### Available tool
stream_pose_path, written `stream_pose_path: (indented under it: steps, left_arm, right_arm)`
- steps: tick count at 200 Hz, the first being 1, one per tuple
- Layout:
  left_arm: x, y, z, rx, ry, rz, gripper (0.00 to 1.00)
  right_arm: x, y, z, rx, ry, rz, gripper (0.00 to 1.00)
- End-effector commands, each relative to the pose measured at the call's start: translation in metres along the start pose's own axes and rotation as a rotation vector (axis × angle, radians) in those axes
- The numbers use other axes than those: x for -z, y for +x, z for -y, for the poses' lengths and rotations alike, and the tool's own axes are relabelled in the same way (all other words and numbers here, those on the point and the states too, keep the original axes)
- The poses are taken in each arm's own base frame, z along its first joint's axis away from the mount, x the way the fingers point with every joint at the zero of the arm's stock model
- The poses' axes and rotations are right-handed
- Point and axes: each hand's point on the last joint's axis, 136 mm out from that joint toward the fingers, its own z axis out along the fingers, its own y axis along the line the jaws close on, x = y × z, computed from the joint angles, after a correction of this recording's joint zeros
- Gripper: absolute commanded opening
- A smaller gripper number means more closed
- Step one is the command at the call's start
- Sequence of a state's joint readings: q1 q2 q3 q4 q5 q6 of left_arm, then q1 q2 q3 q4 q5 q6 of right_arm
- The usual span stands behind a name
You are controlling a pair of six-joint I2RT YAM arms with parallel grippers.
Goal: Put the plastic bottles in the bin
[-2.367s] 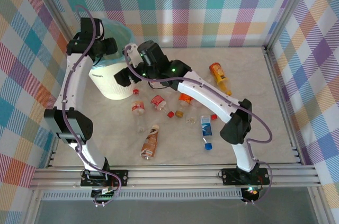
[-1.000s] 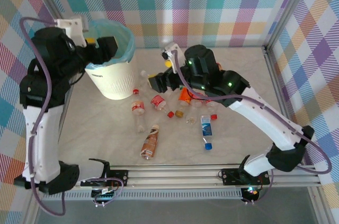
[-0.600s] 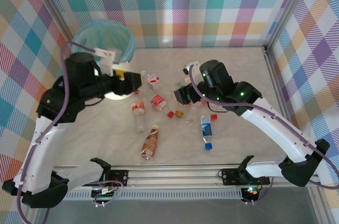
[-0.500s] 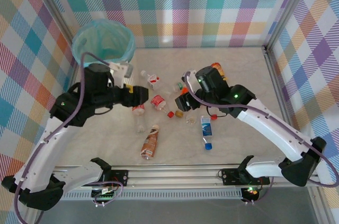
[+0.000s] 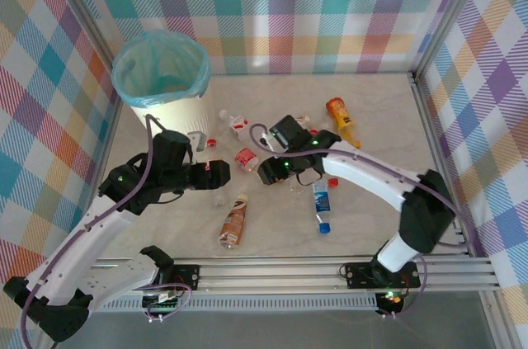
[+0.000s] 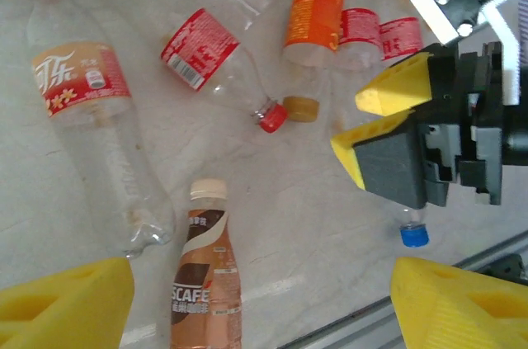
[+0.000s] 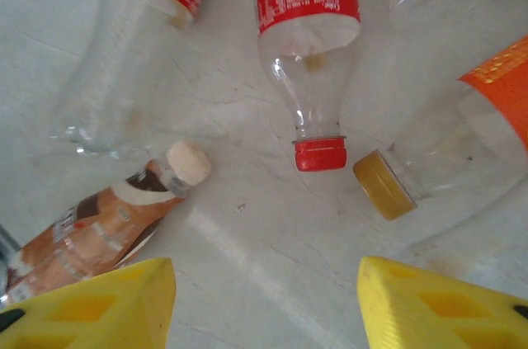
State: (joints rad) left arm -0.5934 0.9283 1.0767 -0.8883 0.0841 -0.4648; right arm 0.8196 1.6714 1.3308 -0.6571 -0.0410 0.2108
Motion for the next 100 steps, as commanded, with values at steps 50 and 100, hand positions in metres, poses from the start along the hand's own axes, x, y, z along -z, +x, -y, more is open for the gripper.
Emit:
stream_pose_path:
  steps: [50, 100]
  left_arm:
    - [-0.009, 0.01, -0.019, 0.04, -0.092, -0.02, 0.82]
    - [-0.012, 0.011, -0.02, 0.042, -0.092, -0.026, 0.82]
  right_arm:
    - [-0.052, -0.015, 0.006, -0.004, 0.052, -0.1, 0.65]
    - [-0.083, -0.005, 0.012, -0.016, 0.066, -0.185, 0.65]
